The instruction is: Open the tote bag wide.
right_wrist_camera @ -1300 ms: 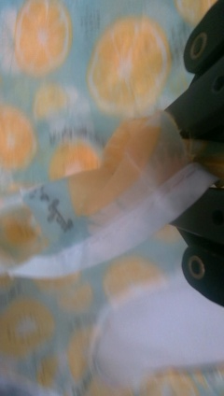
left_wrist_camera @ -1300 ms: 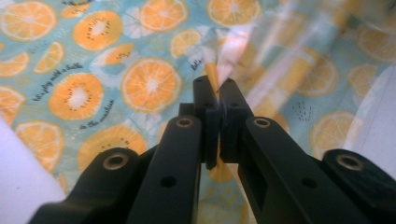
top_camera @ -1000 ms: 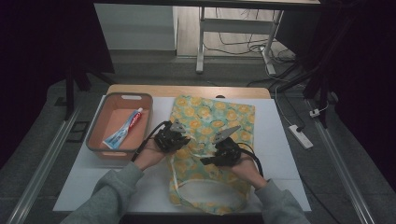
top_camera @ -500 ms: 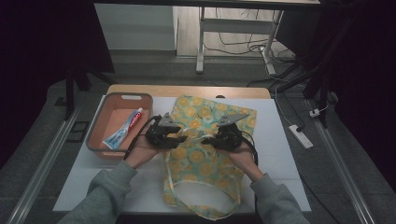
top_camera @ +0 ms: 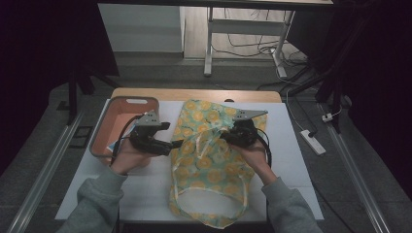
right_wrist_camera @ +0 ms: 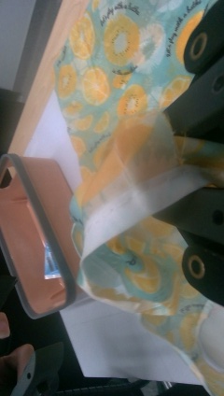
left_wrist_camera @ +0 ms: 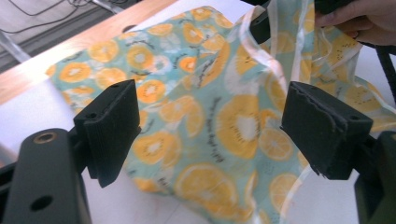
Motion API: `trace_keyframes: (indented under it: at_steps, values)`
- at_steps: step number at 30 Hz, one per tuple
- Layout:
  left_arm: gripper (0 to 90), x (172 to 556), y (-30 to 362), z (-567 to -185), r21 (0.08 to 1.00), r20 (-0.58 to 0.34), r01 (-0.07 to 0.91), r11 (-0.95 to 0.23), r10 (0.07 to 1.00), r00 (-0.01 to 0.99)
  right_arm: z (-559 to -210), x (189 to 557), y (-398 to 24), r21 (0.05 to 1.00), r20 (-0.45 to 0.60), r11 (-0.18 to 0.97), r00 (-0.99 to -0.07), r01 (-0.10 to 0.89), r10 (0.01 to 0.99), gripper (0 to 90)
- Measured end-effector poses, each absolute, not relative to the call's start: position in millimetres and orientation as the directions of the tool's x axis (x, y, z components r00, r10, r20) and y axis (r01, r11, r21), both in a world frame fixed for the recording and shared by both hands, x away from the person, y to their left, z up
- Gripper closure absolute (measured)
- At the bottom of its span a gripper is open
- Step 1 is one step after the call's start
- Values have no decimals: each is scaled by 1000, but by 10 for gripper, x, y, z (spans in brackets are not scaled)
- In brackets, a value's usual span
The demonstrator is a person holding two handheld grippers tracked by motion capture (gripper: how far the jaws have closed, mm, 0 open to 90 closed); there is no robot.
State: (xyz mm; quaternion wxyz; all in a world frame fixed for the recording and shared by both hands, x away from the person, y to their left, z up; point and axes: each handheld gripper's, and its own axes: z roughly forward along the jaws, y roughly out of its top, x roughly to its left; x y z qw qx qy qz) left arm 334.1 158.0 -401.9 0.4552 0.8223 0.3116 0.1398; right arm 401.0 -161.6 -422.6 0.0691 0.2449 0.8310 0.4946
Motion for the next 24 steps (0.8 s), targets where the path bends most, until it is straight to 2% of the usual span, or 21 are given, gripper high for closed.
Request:
trace_keyframes:
  at_steps: [3,6,16,21,24]
  values:
    - [205,3374,1664,-4025,829,-60,406,-384,661,748,-4199,4021,-1605,861,127,382,-870,335,477,893]
    - [215,3426,1741,-4072,812,-24,424,-402,702,712,-4187,4030,-1600,866,126,376,-870,331,476,893]
    - [239,3615,2069,-4165,793,-62,502,-345,775,629,-4163,3999,-1643,871,126,369,-875,323,468,894]
    - [241,3659,2182,-4177,776,-8,526,-348,828,560,-4135,3979,-1661,880,116,362,-879,307,463,893]
    - [241,3700,2238,-4208,767,-16,546,-337,840,542,-4132,3974,-1665,882,115,360,-879,305,464,893]
